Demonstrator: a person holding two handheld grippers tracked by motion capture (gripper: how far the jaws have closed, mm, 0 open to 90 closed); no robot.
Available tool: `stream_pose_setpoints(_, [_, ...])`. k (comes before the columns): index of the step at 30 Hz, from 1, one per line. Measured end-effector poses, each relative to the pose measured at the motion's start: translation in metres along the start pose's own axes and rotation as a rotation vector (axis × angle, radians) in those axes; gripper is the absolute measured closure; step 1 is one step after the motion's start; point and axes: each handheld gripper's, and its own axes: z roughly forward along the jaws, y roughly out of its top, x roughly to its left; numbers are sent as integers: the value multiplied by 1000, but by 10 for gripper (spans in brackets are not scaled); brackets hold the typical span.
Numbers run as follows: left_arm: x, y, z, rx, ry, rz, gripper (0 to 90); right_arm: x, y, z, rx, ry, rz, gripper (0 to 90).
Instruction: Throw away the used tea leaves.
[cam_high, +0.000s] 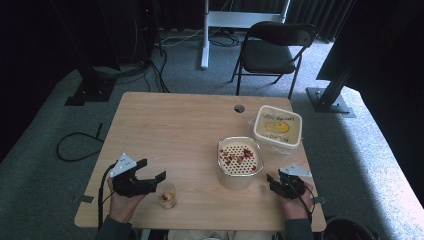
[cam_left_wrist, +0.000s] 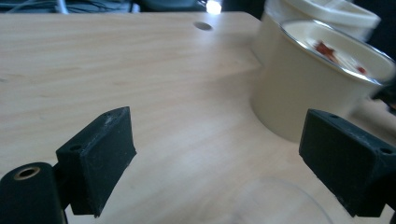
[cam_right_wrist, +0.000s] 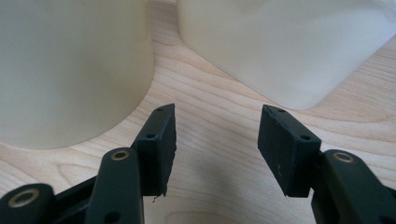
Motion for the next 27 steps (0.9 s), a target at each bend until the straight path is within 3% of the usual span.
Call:
stream_pose_setpoints(5, [-23, -16, -4, 9, -26, 65, 106, 1, 0, 2, 3, 1, -2, 462])
stream_pose_setpoints(11, [-42, -38, -1, 41, 27, 121, 74, 1, 0, 2, 1, 2, -4, 461])
stream_pose_setpoints(13, [-43, -41, 0, 44, 30, 117, 68, 1, 0, 2, 0, 3, -3, 461])
stream_pose_setpoints(17, [-45, -57, 4, 40, 31, 58, 58, -1, -1, 1, 0, 0, 1, 461])
stream_pose_setpoints(20, [-45, -62, 6, 45, 25, 51, 52, -1, -1, 1, -1, -1, 2, 461])
stream_pose_setpoints(24, [-44, -66, 10, 79, 46, 47, 55, -1, -2, 1, 0, -1, 2, 460])
stream_pose_setpoints(27, [-40, -67, 13, 84, 63, 43, 151, -1, -2, 1, 0, -2, 2, 461])
